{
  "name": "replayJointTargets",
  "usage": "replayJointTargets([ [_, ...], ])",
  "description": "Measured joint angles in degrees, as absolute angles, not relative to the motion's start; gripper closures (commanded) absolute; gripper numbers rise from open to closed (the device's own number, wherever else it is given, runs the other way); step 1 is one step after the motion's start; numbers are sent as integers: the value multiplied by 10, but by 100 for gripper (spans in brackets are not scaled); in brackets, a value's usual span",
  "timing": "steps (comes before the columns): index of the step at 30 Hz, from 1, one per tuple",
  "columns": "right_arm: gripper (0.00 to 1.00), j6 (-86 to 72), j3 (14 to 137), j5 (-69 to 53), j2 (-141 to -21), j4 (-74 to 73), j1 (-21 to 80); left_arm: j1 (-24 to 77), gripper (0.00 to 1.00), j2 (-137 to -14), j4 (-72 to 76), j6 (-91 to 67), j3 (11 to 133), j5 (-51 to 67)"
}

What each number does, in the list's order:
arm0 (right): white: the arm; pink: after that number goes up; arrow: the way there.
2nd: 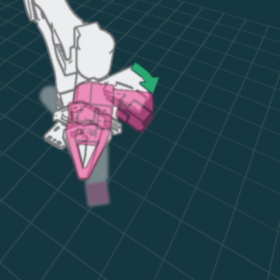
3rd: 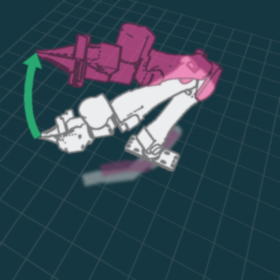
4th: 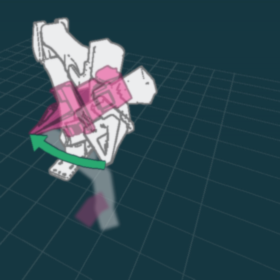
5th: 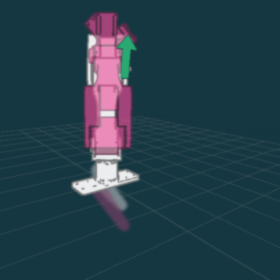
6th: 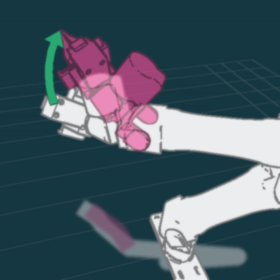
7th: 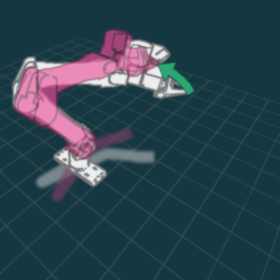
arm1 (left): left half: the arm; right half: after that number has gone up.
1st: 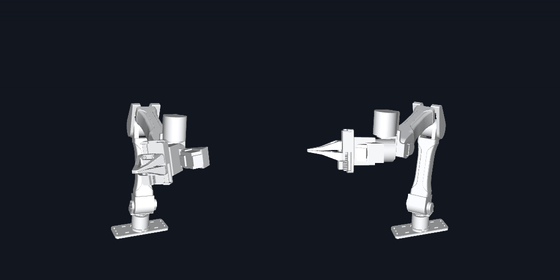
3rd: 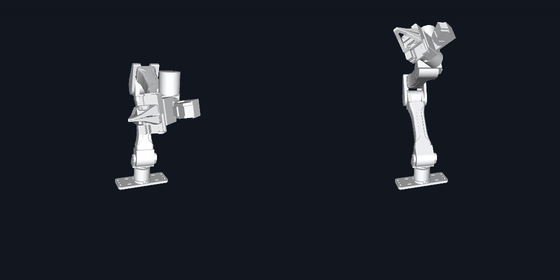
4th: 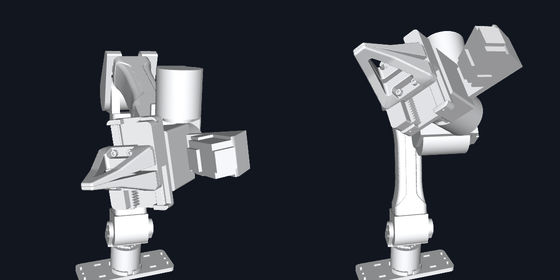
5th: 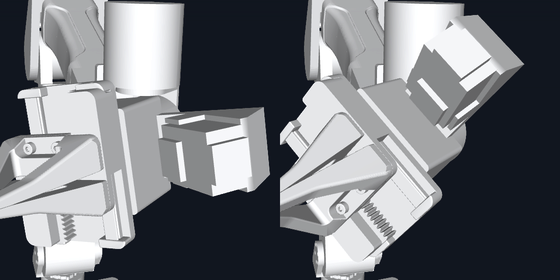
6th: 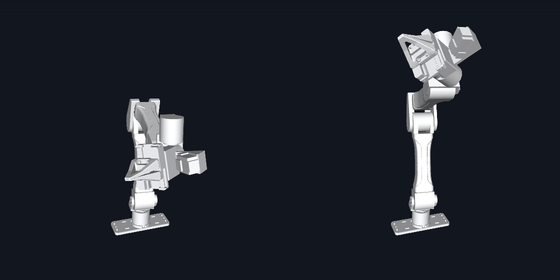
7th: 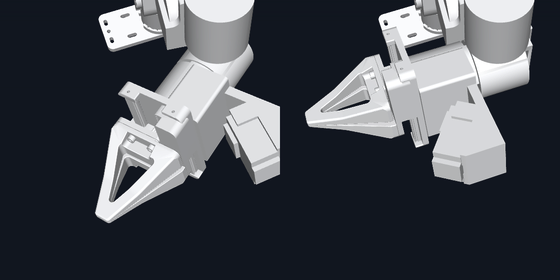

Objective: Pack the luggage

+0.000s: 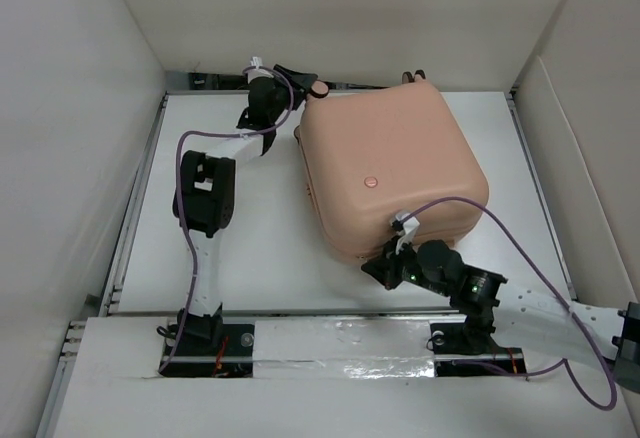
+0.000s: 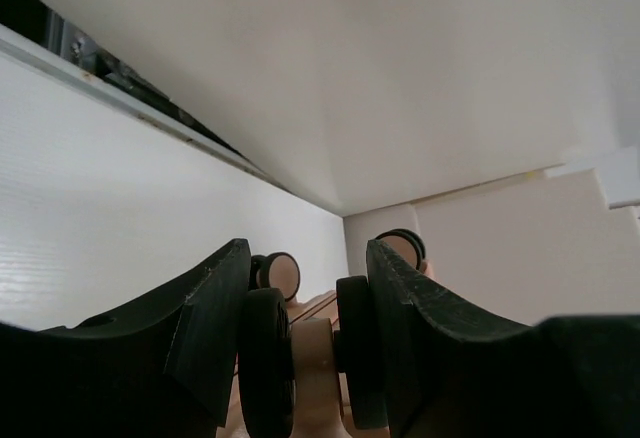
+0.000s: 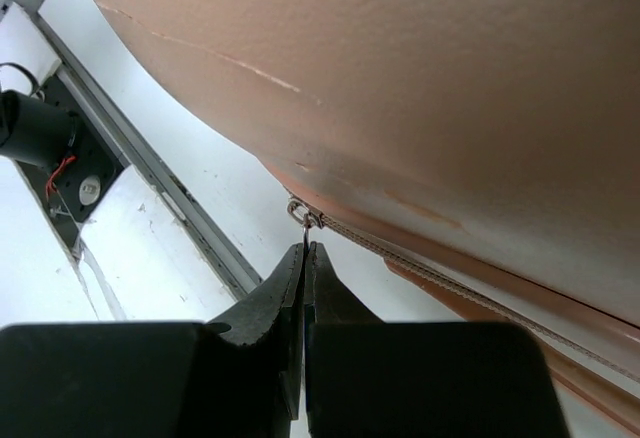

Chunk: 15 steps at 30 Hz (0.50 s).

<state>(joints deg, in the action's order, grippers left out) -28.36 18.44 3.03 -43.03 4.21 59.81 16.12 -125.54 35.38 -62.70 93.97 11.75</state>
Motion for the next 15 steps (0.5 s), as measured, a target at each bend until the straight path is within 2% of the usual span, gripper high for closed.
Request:
replayJointTargets([
  [6,100,-271,171,-28,-392,28,524,156,100,-1228,480,-642,838,100],
  [10,100,-235,175,-116,-394,17,435,135,100,-1107,576,-630,631,100],
  [15,100,-198,233,-218,-491,14,300,96,100,-976,661,-615,338,68],
])
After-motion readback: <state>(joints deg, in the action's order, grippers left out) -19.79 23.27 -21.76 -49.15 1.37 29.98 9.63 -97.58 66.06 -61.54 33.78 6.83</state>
